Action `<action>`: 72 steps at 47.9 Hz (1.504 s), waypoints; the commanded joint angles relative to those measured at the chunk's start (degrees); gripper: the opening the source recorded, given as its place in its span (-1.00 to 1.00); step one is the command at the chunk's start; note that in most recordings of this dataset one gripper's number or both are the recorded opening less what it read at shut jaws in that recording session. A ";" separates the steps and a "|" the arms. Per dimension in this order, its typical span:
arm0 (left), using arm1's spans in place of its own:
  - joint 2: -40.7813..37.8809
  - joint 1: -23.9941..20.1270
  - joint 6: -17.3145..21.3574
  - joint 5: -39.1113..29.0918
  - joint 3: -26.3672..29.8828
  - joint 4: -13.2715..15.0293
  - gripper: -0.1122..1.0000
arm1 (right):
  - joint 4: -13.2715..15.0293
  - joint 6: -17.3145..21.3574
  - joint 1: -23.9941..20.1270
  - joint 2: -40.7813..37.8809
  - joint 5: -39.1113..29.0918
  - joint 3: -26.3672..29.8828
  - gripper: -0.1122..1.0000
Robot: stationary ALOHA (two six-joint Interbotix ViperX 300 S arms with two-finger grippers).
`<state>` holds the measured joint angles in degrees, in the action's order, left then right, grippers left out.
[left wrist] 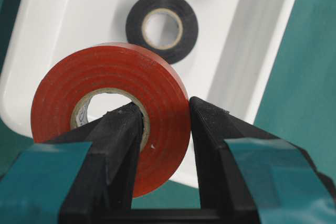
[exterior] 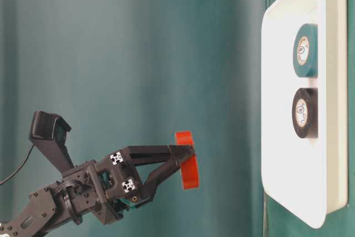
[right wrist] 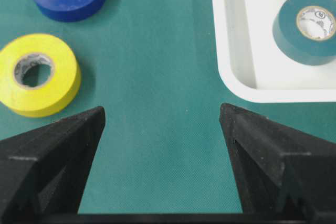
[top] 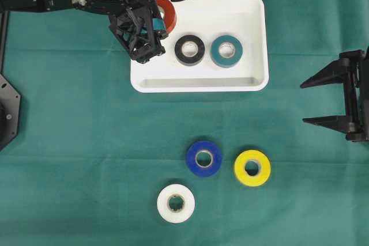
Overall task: Pick up the tape from a random location and place it into the white case.
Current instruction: 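Lower the red roll left of the black roll and open the left gripper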
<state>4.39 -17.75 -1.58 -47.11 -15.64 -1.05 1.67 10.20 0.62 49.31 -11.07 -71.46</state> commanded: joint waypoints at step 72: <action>-13.45 -0.35 -0.18 18.02 -9.05 0.18 -0.40 | 0.18 0.00 0.00 -0.26 0.26 1.05 0.71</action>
<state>-10.11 -17.93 -1.76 -29.44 -25.58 -0.97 1.76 10.20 0.62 49.31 -11.07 -71.46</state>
